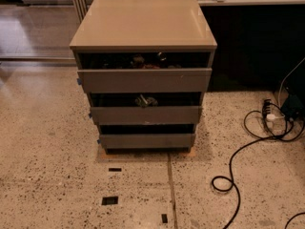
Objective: Place redbull can into top drawer
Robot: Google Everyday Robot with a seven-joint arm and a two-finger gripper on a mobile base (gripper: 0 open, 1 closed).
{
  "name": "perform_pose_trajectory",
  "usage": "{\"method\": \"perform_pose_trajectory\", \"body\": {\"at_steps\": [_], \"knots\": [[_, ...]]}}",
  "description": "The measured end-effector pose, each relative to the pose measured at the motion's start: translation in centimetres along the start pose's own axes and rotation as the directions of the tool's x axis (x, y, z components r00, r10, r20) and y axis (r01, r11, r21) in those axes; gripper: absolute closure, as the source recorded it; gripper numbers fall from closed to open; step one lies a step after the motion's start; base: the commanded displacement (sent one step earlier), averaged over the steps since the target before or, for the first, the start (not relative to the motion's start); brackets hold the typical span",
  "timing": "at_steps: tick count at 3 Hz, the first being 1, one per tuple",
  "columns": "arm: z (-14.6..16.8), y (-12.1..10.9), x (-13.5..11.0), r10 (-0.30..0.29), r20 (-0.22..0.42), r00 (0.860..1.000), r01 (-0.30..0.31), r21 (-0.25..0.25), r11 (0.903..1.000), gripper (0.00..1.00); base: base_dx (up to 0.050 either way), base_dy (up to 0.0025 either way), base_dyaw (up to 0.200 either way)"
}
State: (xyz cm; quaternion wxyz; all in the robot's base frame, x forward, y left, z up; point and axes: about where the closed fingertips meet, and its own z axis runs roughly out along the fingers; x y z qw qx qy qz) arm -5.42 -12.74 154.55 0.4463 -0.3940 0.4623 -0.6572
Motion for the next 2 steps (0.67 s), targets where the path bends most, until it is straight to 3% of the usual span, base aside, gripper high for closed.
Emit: {"method": "perform_pose_trajectory", "body": {"at_steps": [1,2], "knots": [[-0.55,1.02,-0.25,0.188,0.074,0.979,-0.186,-0.040,0.9818,0.00,0.000,0.00000,0.000],[-1.20,1.01,-0.66,0.295,0.125,0.947,-0.290,-0.055,0.9555,0.00,0.000,0.00000,0.000]]}}
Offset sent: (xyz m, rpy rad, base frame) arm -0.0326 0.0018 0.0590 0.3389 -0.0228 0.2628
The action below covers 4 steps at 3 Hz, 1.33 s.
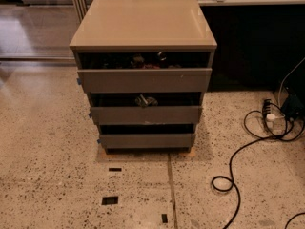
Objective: Place redbull can into top drawer
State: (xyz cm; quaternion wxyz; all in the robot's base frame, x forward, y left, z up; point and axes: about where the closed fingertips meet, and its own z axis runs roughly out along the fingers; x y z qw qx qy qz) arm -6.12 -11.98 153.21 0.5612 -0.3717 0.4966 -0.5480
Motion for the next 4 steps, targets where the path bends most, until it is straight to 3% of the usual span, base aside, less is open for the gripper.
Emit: {"method": "perform_pose_trajectory", "body": {"at_steps": [2,4], "knots": [[-0.54,-0.70,-0.44,0.103,0.074,0.992,-0.104,0.018,0.9944,0.00,0.000,0.00000,0.000],[-0.36,-0.67,-0.23,0.215,0.120,0.969,-0.216,-0.003,0.9763,0.00,0.000,0.00000,0.000]]}}
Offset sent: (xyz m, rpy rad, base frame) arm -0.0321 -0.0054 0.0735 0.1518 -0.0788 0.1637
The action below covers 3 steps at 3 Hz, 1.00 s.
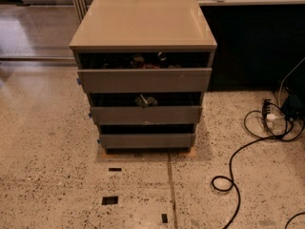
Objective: Place redbull can into top drawer
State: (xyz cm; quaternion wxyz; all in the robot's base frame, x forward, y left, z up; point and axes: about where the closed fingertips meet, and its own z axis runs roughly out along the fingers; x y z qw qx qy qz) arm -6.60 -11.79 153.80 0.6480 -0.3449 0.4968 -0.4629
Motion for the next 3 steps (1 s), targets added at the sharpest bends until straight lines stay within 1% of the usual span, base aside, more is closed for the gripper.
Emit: {"method": "perform_pose_trajectory", "body": {"at_steps": [1,2,3], "knots": [[0.0,0.0,0.0,0.001,0.000,1.000,-0.001,0.000,1.0000,0.00,0.000,0.00000,0.000],[-0.1,-0.1,0.2,0.142,0.053,0.989,-0.141,-0.016,0.9899,0.00,0.000,0.00000,0.000],[-0.7,-2.0,1.4,0.440,0.219,0.871,-0.435,-0.074,0.8976,0.00,0.000,0.00000,0.000]]}}
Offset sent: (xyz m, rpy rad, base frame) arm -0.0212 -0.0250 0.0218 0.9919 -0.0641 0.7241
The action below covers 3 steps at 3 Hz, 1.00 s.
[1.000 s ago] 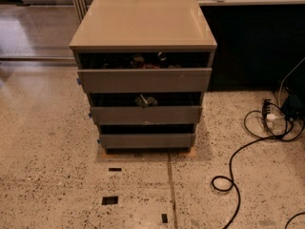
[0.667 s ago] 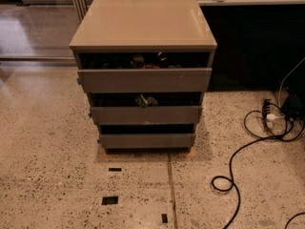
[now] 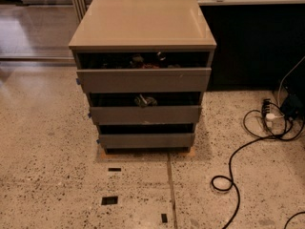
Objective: Place redbull can into top drawer
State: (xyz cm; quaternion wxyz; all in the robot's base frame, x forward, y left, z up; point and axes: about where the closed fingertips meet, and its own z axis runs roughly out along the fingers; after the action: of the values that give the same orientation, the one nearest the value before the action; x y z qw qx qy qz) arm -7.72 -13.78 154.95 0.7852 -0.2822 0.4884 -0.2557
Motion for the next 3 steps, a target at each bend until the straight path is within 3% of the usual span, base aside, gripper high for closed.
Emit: {"method": "perform_pose_trajectory", "body": {"at_steps": [1,2,3], "knots": [[-1.16,-2.66,-0.51,0.272,0.136,0.953,-0.275,0.005,0.9615,0.00,0.000,0.00000,0.000],[-1.34,-2.97,-0.66,0.379,0.149,0.913,-0.383,-0.004,0.9238,0.00,0.000,0.00000,0.000],[-1.34,-2.97,-0.66,0.380,0.149,0.913,-0.383,-0.004,0.9236,0.00,0.000,0.00000,0.000]]}}
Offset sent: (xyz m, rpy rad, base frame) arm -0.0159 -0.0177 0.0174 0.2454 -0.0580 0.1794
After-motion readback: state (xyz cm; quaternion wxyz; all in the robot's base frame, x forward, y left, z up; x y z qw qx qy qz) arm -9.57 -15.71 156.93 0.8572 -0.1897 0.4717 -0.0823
